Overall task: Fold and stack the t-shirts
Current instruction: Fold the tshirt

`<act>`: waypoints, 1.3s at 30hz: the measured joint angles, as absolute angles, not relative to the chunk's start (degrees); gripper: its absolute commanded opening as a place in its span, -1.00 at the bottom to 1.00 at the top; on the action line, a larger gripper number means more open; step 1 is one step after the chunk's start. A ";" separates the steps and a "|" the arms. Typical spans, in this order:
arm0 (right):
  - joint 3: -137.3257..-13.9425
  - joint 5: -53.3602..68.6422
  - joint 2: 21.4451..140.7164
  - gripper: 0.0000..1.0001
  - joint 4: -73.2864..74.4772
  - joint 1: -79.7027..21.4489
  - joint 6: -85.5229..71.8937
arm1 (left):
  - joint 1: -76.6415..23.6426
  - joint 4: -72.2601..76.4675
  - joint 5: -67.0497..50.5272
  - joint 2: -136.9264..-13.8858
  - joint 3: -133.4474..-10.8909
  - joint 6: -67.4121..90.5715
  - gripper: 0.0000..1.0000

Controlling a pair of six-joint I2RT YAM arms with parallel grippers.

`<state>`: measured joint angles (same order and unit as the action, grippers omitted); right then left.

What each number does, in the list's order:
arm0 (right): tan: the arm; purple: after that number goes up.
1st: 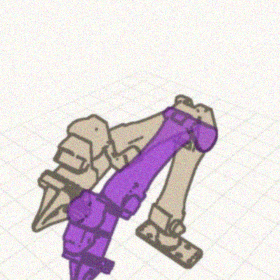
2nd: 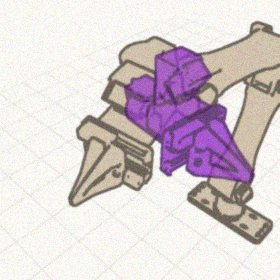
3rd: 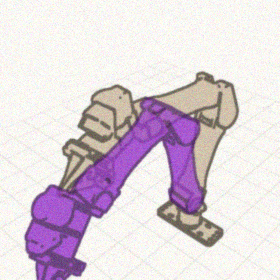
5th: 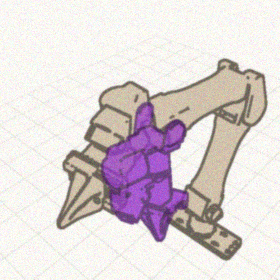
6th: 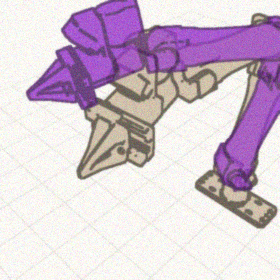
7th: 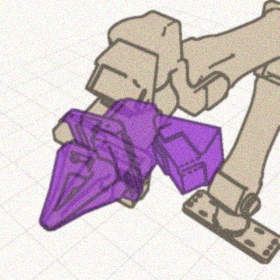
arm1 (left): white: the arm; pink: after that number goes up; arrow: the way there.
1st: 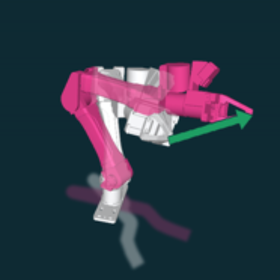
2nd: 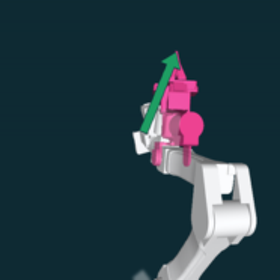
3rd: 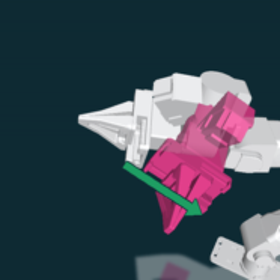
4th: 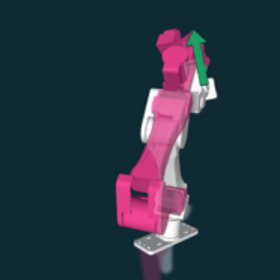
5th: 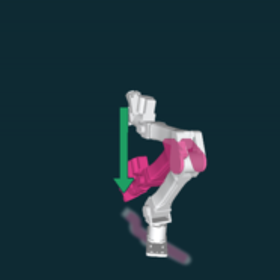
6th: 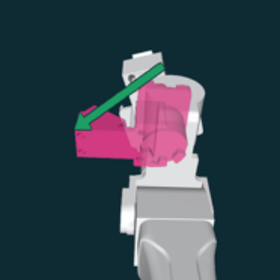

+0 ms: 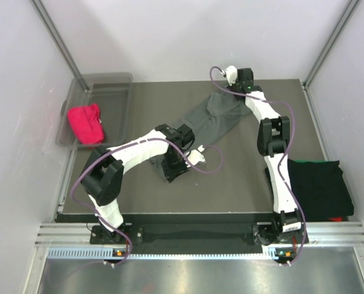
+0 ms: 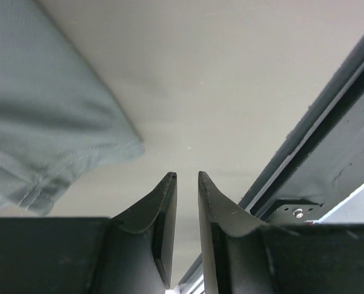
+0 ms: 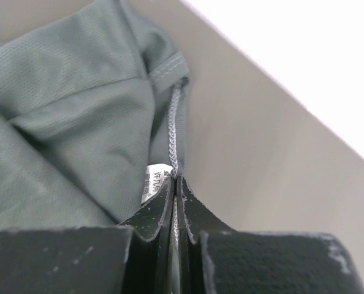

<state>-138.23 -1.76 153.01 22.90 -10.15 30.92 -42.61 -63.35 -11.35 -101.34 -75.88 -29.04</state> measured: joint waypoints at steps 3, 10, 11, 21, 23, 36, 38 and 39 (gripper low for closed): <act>-138.28 -3.60 153.95 -0.56 18.20 -10.39 30.79 | -42.30 -63.00 -10.96 -101.34 -76.01 -28.47 -0.33; -125.60 -7.86 147.02 0.08 7.88 -10.22 28.16 | -42.19 -61.87 -7.11 -100.53 -76.01 -27.16 -0.30; -122.85 -8.27 144.81 0.11 7.62 -10.04 27.77 | -42.00 -61.54 -6.39 -100.20 -76.03 -26.89 -0.27; -93.12 3.29 103.37 0.13 7.44 -8.84 10.24 | -26.33 -56.90 -3.40 -99.77 -85.60 -23.29 -0.07; -88.36 12.23 97.43 0.04 7.81 -8.82 4.69 | -22.68 -56.86 -3.68 -101.56 -89.30 -22.70 -0.08; -75.13 34.09 109.84 -0.06 29.45 -36.27 14.70 | -14.33 -54.85 -5.72 -112.57 -97.73 -20.47 -0.13; -75.13 32.29 109.21 -0.04 28.93 -41.45 19.40 | -12.14 -53.98 -6.48 -112.40 -97.73 -19.51 -0.12; -75.13 31.29 108.86 -0.04 28.60 -43.51 21.65 | -11.33 -53.71 -6.61 -112.33 -97.73 -19.18 -0.12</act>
